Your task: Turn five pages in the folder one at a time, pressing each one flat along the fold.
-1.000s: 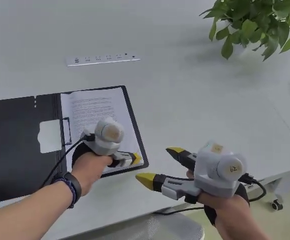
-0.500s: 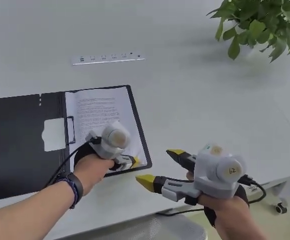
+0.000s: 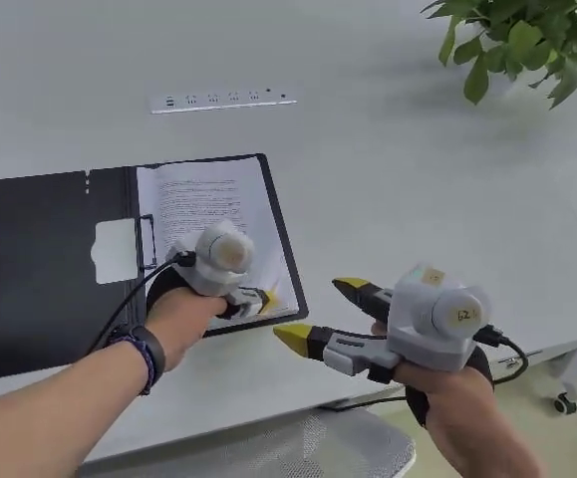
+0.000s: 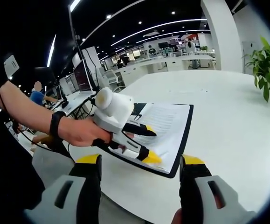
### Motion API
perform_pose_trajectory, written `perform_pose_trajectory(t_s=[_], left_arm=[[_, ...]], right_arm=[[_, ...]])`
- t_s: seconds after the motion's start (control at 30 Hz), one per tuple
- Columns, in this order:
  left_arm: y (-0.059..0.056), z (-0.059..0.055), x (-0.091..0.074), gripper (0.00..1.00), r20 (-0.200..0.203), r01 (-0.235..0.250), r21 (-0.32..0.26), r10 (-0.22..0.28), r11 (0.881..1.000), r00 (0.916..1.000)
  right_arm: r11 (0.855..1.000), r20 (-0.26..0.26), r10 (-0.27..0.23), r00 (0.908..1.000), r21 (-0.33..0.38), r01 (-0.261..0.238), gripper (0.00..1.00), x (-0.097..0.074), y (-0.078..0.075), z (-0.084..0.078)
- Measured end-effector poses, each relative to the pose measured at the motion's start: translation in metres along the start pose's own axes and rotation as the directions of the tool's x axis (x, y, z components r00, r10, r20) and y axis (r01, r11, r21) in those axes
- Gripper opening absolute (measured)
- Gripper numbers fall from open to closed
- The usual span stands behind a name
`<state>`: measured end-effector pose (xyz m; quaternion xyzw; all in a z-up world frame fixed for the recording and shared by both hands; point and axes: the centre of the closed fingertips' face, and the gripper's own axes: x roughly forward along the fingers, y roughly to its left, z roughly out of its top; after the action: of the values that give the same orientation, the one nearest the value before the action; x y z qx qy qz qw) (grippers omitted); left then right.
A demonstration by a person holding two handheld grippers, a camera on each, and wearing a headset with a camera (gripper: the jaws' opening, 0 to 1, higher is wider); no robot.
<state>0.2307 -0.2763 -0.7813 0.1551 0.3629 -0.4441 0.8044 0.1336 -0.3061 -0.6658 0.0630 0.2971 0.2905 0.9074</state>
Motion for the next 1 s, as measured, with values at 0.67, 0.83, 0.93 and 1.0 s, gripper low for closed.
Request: perform_pose_trajectory(t_s=[0.67,0.83,0.93,1.0], left_arm=[[0.001,0.0,-0.005,0.56,0.034,0.016,-0.057,-0.014,0.998,0.9993],[0.001,-0.001,-0.005,0.55,0.029,0.026,-0.041,-0.025,0.999,0.9993],[0.001,0.0,-0.005,0.55,0.033,0.025,-0.047,-0.024,0.999,0.9992],[0.001,0.0,-0.005,0.56,0.043,0.031,-0.059,-0.028,0.998,0.9987]], right_arm=[[0.983,0.092,0.037,0.9951,0.177,-0.053,0.44,0.061,-0.047,0.018],[0.981,0.059,0.053,0.9969,0.186,-0.063,0.41,0.082,-0.054,0.016],[0.974,0.038,0.065,0.9972,0.214,-0.071,0.38,0.094,-0.059,0.008],[0.968,0.03,0.071,0.997,0.24,-0.076,0.37,0.101,-0.061,0.004]])
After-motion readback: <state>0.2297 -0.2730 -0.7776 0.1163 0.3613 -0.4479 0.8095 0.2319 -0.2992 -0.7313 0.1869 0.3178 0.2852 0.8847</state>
